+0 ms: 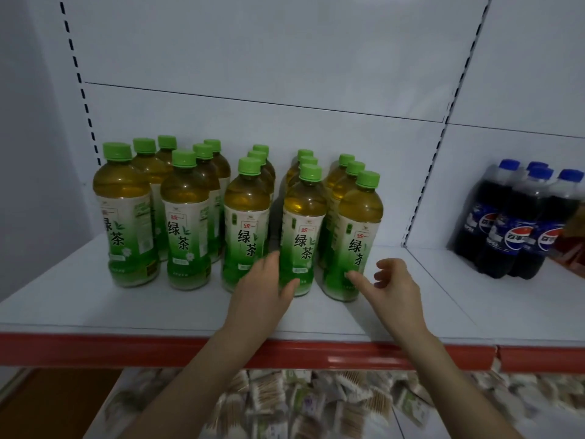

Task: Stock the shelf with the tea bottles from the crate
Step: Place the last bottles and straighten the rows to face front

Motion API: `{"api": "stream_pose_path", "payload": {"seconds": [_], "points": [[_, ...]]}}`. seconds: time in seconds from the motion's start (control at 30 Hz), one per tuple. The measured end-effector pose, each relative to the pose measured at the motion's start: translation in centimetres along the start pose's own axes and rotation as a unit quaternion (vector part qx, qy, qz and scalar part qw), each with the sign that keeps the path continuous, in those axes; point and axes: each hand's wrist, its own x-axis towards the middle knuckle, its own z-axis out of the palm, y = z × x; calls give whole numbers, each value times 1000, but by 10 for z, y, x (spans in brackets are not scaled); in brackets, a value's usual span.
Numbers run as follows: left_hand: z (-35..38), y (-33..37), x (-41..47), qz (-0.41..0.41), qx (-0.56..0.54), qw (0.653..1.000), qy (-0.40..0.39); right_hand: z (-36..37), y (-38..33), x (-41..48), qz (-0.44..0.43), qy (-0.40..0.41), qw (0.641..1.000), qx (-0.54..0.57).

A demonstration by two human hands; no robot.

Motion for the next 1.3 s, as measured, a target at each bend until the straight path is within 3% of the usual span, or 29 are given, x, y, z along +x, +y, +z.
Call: {"api": "stream_pose_path", "payload": {"seconds": [0.1,0.23,0.47,1.3], "points": [[18,-1,9,-44,-19,998,-42,7,-1,7,20,-94,995,27],[27,-3,16,-107,-89,988,-66,16,1,12,-7,-117,990,77],[31,-1,18,-102,-98,989,-52,13,11,27,-10,-161,981,110],[28,5,16,-99,-103,988,-64,15,18,29,-33,-161,977,134]]}}
